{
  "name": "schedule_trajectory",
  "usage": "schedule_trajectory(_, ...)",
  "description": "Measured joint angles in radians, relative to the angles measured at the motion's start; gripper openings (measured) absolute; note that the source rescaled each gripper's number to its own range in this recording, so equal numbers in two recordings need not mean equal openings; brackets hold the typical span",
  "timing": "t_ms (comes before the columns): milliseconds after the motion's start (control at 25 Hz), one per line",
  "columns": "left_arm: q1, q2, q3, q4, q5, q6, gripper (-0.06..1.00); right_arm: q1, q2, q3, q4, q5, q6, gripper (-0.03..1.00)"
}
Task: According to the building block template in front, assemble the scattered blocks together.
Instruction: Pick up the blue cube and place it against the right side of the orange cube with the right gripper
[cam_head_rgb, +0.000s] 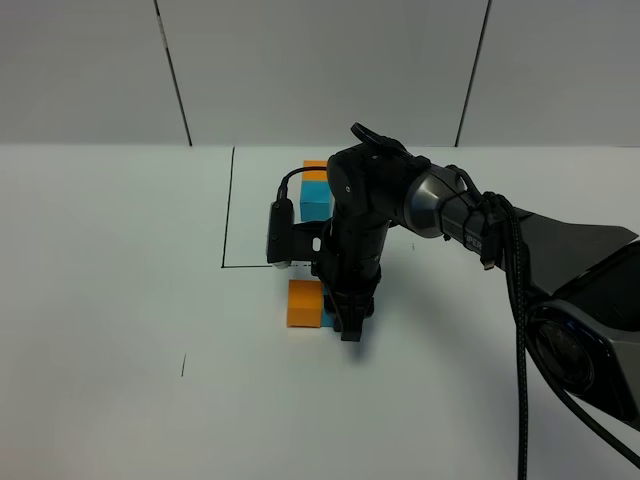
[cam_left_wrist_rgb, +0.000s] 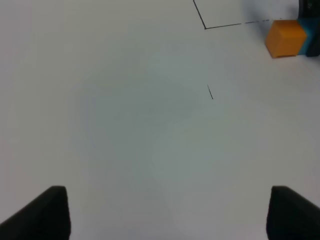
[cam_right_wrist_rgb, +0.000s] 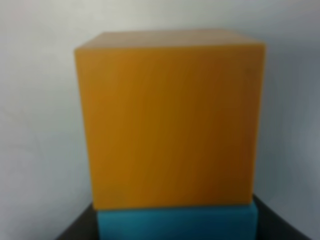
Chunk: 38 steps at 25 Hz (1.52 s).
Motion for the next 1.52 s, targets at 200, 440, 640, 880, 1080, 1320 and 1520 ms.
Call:
schedule_trajectory(200, 0.000, 0.000, 0.000, 0.000, 0.000, 0.000, 0.68, 0.002, 0.000, 0.000, 0.006, 0.009, 0.005, 0.23)
schedule_trajectory(440, 0.000, 0.000, 0.000, 0.000, 0.000, 0.000, 0.68, 0.008, 0.000, 0.000, 0.003, 0.004, 0.043, 0.76)
schedule_trajectory(640, 0.000, 0.000, 0.000, 0.000, 0.000, 0.000, 0.68, 0.008, -0.010, 0.000, -0.025, -0.007, 0.090, 0.97)
schedule_trajectory(880, 0.000, 0.000, 0.000, 0.000, 0.000, 0.000, 0.68, 0.008, -0.067, 0.000, -0.028, 0.038, 0.113, 0.98)
schedule_trajectory(1080, 0.000, 0.000, 0.000, 0.000, 0.000, 0.000, 0.68, 0.008, -0.112, 0.000, -0.029, 0.078, 0.166, 0.98)
schedule_trajectory(1320, 0.000, 0.000, 0.000, 0.000, 0.000, 0.000, 0.68, 0.008, -0.190, 0.000, -0.028, 0.129, 0.230, 0.98)
schedule_trajectory(1520, 0.000, 0.000, 0.000, 0.000, 0.000, 0.000, 0.68, 0.008, -0.277, 0.032, -0.023, 0.131, 0.274, 0.98)
